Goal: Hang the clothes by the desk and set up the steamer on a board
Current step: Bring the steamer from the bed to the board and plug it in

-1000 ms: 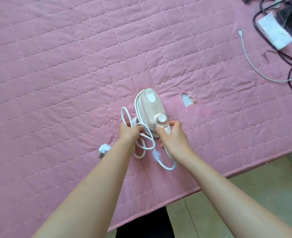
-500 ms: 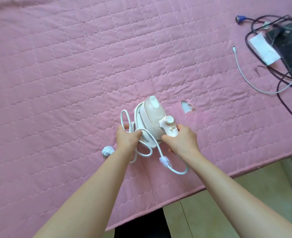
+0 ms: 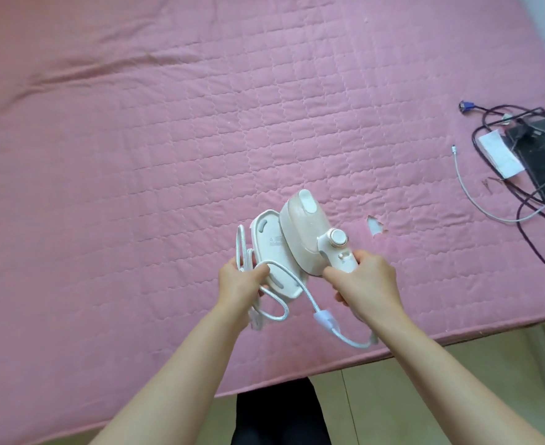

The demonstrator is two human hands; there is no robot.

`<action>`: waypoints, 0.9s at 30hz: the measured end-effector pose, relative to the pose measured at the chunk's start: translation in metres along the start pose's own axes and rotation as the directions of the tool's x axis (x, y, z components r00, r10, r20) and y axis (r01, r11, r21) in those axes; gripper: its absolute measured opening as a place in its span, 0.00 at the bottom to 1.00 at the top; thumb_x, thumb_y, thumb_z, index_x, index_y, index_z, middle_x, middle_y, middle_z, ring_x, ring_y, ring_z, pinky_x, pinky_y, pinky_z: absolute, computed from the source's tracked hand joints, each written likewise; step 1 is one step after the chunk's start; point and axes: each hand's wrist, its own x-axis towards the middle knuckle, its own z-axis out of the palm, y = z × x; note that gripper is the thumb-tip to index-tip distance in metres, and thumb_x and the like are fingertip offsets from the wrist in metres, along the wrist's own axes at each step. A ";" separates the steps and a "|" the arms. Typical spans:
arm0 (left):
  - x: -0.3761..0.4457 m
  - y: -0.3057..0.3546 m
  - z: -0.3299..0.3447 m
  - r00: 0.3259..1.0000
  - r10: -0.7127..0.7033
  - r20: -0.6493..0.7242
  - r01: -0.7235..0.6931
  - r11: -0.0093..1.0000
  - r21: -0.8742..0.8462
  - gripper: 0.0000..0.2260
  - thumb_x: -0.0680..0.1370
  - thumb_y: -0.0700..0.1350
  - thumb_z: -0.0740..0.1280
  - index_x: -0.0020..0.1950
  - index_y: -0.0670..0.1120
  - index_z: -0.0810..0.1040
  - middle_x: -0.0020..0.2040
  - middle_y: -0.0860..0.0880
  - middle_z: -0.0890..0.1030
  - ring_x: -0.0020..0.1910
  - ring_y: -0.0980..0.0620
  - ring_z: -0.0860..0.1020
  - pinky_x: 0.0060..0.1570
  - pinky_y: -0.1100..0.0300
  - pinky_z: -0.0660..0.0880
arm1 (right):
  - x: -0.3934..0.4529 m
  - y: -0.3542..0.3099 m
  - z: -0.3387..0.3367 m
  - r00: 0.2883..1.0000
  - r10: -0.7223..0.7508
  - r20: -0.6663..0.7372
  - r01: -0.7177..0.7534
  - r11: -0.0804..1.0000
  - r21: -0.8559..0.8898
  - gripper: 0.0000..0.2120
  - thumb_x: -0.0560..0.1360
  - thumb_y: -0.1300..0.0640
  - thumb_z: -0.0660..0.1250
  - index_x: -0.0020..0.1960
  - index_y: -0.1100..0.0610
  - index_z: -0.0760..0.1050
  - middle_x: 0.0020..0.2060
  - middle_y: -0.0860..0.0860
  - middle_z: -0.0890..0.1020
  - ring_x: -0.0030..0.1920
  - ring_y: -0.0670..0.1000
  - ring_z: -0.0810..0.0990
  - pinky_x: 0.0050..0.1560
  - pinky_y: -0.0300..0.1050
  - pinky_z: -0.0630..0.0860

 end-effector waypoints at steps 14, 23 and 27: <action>-0.141 0.049 -0.139 0.945 0.097 -0.311 -0.162 0.968 -0.192 0.04 0.69 0.37 0.68 0.40 0.42 0.75 0.33 0.43 0.77 0.27 0.47 0.71 0.24 0.61 0.65 | -0.125 -0.122 0.002 0.967 -0.232 0.106 0.232 0.973 0.009 0.08 0.65 0.56 0.69 0.37 0.61 0.74 0.27 0.54 0.80 0.31 0.55 0.82 0.27 0.44 0.71; -0.218 0.016 -0.177 0.837 -0.025 -0.546 -0.202 0.914 -0.353 0.05 0.68 0.36 0.69 0.39 0.42 0.74 0.32 0.42 0.75 0.27 0.46 0.71 0.23 0.59 0.66 | -0.172 -0.154 0.008 0.864 -0.410 0.294 0.445 0.893 -0.063 0.07 0.64 0.57 0.68 0.36 0.61 0.74 0.24 0.53 0.79 0.28 0.53 0.81 0.26 0.44 0.71; -0.249 -0.014 -0.171 0.775 -0.126 -0.619 -0.221 0.864 -0.452 0.07 0.67 0.39 0.70 0.41 0.42 0.73 0.33 0.41 0.75 0.30 0.43 0.72 0.22 0.59 0.65 | -0.192 -0.153 0.007 0.770 -0.483 0.416 0.569 0.815 -0.106 0.07 0.65 0.57 0.68 0.35 0.60 0.74 0.24 0.53 0.79 0.29 0.53 0.81 0.29 0.48 0.75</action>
